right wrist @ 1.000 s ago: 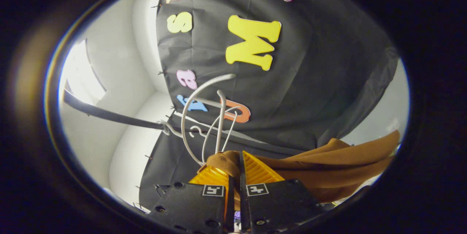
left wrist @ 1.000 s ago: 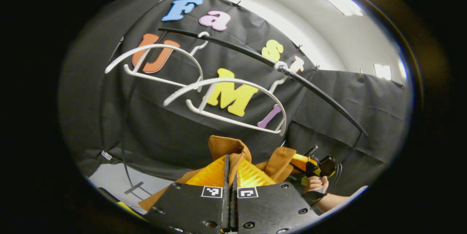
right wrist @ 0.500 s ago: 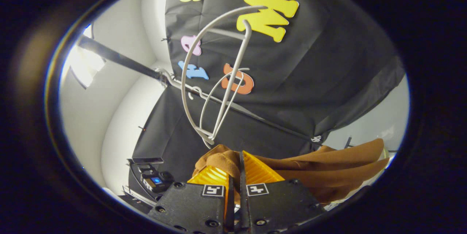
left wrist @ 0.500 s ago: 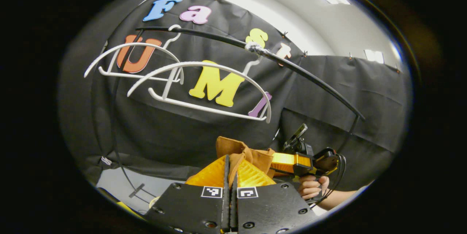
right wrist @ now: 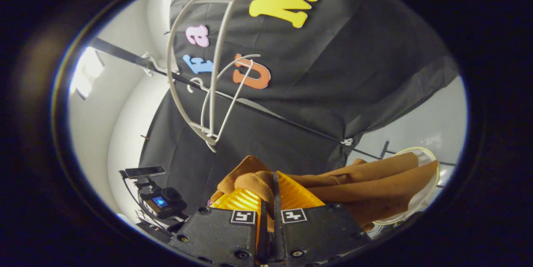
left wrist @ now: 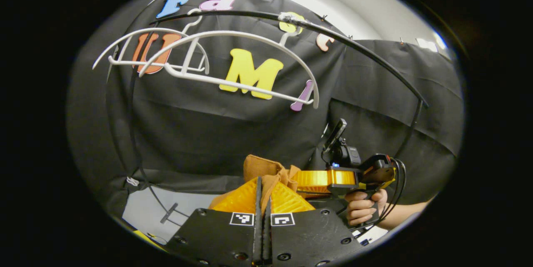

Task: Grasp the clothes on the hanger with both hands and then place them into the laundry hamper below.

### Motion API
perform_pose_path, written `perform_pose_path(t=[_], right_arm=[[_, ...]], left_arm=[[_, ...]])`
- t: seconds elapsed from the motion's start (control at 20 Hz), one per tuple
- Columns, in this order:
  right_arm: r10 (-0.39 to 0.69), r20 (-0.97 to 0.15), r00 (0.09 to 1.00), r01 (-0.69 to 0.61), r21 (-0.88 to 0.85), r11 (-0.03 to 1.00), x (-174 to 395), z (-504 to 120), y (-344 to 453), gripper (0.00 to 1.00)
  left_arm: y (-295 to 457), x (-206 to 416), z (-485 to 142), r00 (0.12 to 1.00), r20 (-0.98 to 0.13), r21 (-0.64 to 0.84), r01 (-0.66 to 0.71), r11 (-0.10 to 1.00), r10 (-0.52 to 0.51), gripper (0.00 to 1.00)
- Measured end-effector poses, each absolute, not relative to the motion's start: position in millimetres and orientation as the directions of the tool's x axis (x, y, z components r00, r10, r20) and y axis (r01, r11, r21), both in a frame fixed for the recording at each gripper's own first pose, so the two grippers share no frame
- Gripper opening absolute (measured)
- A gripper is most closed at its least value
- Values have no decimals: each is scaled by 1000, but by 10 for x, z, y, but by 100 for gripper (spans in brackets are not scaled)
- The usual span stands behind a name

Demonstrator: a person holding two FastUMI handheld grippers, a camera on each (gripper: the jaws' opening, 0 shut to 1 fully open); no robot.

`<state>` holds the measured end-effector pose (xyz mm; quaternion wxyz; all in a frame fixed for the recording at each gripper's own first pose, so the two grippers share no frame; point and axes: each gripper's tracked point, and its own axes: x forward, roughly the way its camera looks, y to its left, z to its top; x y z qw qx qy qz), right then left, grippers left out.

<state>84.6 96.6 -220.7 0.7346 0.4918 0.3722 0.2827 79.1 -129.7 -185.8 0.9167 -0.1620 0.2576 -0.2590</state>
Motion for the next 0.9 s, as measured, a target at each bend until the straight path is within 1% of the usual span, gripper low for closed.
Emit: perform_pose_path(t=[0.2, 0.5, 0.7, 0.8, 0.85, 0.9], right_arm=[[767, -347, 539, 40, 920, 389, 733, -2705, 943, 9], [722, -509, 469, 190, 856, 480, 605, -3490, 991, 9], [649, -638, 414, 265, 767, 585, 601, -3968, 1022, 10], [588, -730, 349, 297, 681, 670, 464, -4231, 1013, 10], [540, -781, 315, 276, 620, 735, 424, -4335, 986, 10], [474, -835, 278, 232, 538, 811, 351, -4467, 925, 11]], left_arm=[[-1267, 675, -2295, 699, -463, -434, 357, 827, -545, 1], [-1260, 620, -3026, 630, -602, -409, 284, 867, -490, 1], [-1234, 556, -3444, 579, -692, -368, 229, 901, -430, 1], [-1224, 456, -3638, 533, -744, -353, 199, 914, -403, 1], [-1185, 399, -3714, 513, -767, -340, 184, 922, -385, 22], [-1164, 396, -3755, 505, -777, -333, 177, 926, -376, 35]])
